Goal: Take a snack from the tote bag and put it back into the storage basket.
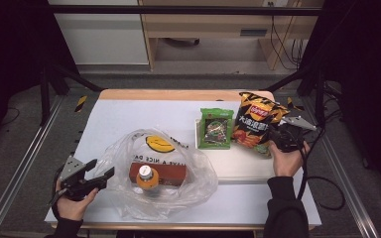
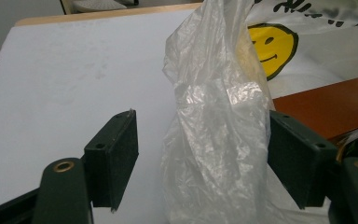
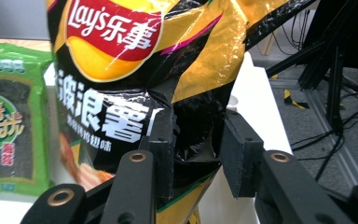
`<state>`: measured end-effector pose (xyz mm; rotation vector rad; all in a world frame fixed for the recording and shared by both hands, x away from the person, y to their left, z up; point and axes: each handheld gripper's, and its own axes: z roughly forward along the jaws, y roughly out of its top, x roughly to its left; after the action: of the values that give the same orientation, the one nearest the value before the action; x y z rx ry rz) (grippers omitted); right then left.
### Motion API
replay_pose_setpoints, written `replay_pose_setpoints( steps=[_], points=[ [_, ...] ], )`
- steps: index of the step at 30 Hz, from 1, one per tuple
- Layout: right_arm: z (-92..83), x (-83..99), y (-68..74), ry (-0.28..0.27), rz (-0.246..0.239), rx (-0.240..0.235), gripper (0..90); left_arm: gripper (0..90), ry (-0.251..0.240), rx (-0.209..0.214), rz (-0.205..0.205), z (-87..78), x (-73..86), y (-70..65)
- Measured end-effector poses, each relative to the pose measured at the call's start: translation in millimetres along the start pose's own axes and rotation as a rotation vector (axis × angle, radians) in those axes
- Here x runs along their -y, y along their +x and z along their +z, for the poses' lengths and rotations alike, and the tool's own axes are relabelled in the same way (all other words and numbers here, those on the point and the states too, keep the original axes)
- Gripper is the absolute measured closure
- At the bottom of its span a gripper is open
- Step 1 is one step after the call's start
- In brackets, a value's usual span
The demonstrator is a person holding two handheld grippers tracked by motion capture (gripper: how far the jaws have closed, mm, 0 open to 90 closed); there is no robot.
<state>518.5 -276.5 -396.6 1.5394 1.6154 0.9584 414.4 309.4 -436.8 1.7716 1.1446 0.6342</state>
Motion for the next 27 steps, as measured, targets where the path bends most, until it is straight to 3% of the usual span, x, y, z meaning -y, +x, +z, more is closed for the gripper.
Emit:
replay_pose_setpoints(
  steps=[3, 7, 12, 14, 18, 22, 25, 27],
  points=[
    [5.1, -1.9, -1.5, 0.011, -0.007, 0.011, 67.7, 27.1, 0.002, 0.002, 0.0, 0.5, 0.2, -0.6],
    [10.2, -3.6, -2.4, 0.026, -0.016, -0.02, 60.3, 27.0, 0.005, 0.004, 0.002, 0.9, 0.5, -0.6],
    [-1.4, -0.8, -5.5, -0.036, 0.006, -0.044, 42.0, 27.1, 0.006, 0.003, 0.001, 1.0, 0.8, -0.4],
    [-9.7, 1.6, -3.9, -0.055, 0.017, -0.055, 41.4, 27.0, 0.007, 0.003, 0.001, 1.5, 1.1, -0.3],
    [-20.6, 7.4, 10.3, -0.083, -0.006, -0.086, 41.7, 27.1, 0.012, 0.002, 0.004, 2.4, 1.3, -1.4],
    [-7.7, 9.3, 27.9, -0.063, -0.032, -0.119, 42.2, 27.0, 0.015, 0.003, 0.007, 3.0, 1.5, -1.9],
    [6.9, 7.7, 35.9, -0.053, -0.041, -0.096, 42.0, 27.0, 0.014, 0.004, 0.007, 2.7, 1.8, -1.1],
    [14.0, 7.3, 39.8, -0.046, -0.066, -0.051, 43.2, 27.1, 0.011, 0.006, 0.002, 2.1, 2.0, -0.3]
  ],
)
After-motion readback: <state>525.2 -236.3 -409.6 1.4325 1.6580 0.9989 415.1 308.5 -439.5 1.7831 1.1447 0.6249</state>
